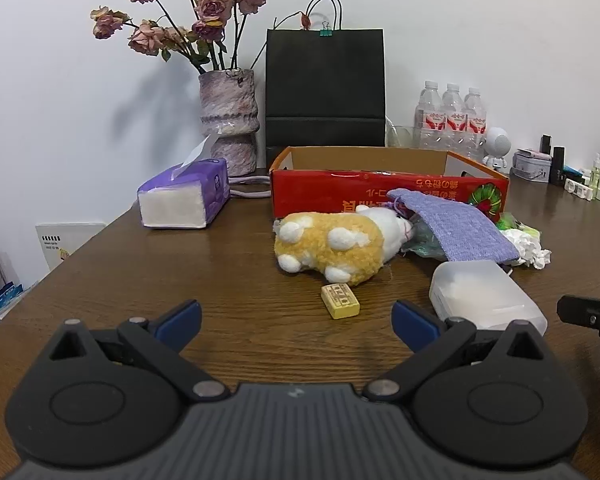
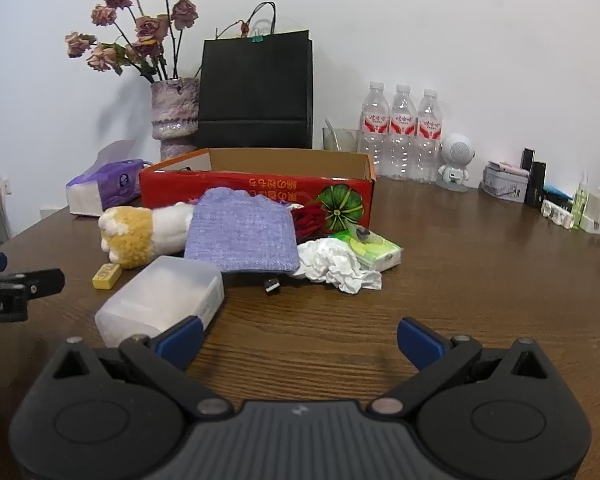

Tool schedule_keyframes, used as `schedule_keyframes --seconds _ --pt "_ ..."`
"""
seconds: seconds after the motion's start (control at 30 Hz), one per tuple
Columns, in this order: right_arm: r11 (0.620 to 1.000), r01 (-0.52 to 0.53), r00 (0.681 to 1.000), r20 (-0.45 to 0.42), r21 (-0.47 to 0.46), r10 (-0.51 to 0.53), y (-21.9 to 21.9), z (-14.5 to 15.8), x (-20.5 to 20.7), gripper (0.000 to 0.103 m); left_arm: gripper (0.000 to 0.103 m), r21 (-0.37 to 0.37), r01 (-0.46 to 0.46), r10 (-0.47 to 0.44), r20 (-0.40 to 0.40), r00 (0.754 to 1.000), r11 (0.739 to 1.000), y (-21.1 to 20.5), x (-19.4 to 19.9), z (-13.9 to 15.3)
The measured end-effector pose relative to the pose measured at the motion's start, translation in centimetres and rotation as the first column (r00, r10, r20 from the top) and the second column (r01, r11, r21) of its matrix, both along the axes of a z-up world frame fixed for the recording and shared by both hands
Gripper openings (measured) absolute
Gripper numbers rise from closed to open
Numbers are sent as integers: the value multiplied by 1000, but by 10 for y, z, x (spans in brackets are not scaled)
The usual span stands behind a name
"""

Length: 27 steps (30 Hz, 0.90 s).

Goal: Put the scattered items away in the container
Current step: 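Grasp the gold block with the left tool while the right tool grasps the frosted container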

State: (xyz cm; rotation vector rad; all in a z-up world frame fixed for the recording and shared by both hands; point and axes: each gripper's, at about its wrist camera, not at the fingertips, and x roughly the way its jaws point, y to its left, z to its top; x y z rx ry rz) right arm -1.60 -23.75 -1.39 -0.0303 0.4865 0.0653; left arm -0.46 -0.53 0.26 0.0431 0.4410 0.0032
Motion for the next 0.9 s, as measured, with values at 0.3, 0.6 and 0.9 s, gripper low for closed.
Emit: schedule_keyframes --seconds 0.3,0.6,0.9 --pt "1000 -12 1000 -4 -10 12 3 0 0 103 103 -5 3 -3 -6 1000 1000 1 1 0" --pt "1000 -18 1000 -12 -16 18 5 -1 0 103 103 -5 5 -5 -9 1000 1000 1 1 0" --pt "999 -43 999 0 -4 43 7 0 -1 103 103 18 25 -25 11 1000 1000 1 -2 0"
